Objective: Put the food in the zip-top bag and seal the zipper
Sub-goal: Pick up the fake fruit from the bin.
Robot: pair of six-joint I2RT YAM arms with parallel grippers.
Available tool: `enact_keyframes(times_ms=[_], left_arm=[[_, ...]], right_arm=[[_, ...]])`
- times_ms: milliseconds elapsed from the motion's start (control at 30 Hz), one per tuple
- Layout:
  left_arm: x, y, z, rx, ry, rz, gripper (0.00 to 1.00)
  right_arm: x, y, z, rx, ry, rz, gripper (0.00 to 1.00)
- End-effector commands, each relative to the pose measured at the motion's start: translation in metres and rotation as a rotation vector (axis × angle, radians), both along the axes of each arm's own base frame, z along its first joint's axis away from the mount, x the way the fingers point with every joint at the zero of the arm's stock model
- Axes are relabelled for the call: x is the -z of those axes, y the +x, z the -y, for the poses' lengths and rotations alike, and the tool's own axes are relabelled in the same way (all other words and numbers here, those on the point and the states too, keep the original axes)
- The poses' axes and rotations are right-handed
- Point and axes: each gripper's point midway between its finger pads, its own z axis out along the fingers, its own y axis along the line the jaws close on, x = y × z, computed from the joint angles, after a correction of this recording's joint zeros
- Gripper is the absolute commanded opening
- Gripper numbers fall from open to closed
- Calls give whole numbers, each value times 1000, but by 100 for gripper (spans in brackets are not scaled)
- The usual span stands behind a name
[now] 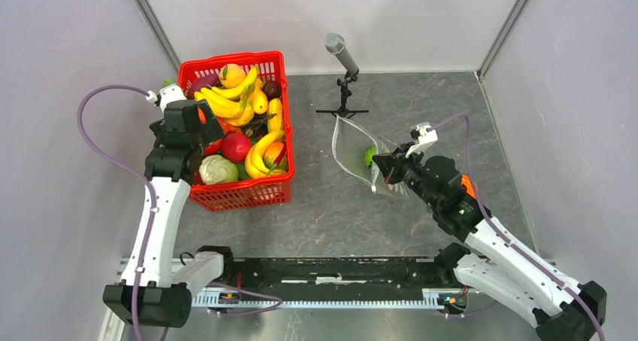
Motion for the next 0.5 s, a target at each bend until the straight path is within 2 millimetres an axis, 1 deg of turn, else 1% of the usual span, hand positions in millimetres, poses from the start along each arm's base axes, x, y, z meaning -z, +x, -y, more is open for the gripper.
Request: enact_keyframes(times_ms=[0, 67, 133, 167, 300, 333, 433, 467], left_arm=[[7, 11, 9, 125, -30, -11, 100], [12, 14, 14, 154, -49, -15, 98], [17, 12, 8, 139, -64, -28, 99], [19, 12, 9, 146, -72, -30, 100], [16, 10, 17, 183, -105, -6, 99], [15, 10, 19, 191, -112, 1, 96], [10, 7, 21, 191, -125, 26, 84], [8, 7, 22, 199, -129, 32, 82]], right_arm=[[-19, 2, 1, 1, 8, 49, 0], [-18, 2, 1, 4, 6, 49, 0], [-18, 2, 2, 8, 7, 48, 0], [-18, 2, 2, 10, 6, 47, 0], [-17, 3, 2, 14, 5, 46, 0], [-16, 3, 2, 13, 3, 45, 0], [-14, 3, 1, 8, 1, 38, 0], [-14, 3, 0, 5, 0, 37, 0]])
